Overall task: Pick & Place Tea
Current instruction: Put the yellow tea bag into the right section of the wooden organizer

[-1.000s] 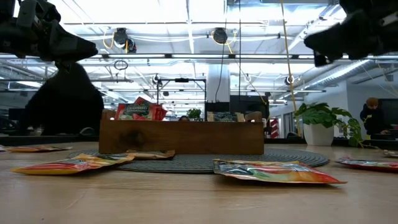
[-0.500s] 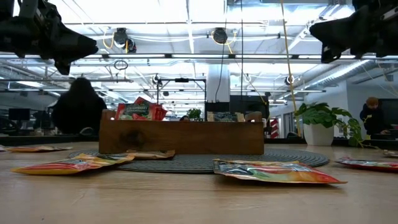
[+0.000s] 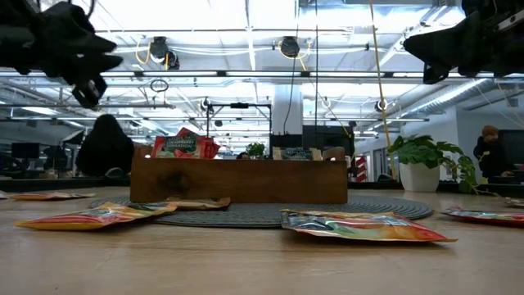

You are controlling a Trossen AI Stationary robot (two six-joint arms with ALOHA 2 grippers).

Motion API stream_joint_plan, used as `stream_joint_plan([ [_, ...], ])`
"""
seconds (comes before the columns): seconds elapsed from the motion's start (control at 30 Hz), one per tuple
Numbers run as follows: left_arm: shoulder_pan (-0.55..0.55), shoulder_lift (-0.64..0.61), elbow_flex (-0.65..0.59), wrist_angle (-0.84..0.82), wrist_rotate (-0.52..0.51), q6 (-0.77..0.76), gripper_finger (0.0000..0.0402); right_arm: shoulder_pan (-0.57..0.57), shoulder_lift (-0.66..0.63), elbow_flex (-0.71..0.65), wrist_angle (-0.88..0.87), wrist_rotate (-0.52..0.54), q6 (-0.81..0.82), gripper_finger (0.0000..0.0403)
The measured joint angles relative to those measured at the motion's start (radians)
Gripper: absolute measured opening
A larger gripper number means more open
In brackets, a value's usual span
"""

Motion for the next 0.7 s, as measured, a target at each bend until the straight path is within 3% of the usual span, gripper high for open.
stream_joint_plan([
  [0.13,-0.079,0.339,0.084,0.178,-0.034,0.101,0.0092,0.0,0.001,-0.001,0.0,0.002,-0.004,0.0],
  [0.23,-0.131,0.594,0.243,0.136,-0.087,0.14,0.0093,0.0,0.001,-0.001,0.0,0.003,-0.003,0.0],
  [0.37,-0.167,0.89,0.523,-0.079,-0.095,0.145,0.0109,0.0,0.001,-0.001,0.0,0.003,-0.003,0.0],
  [0.5,-0.188,1.162,0.813,-0.377,-0.102,0.113,0.0158,0.0,0.003,-0.001,-0.001,0.003,-0.005,0.0],
  [0.7,-0.202,1.43,1.157,-0.724,-0.001,0.035,0.0246,0.0,0.003,-0.002,0.003,0.003,-0.009,0.0],
])
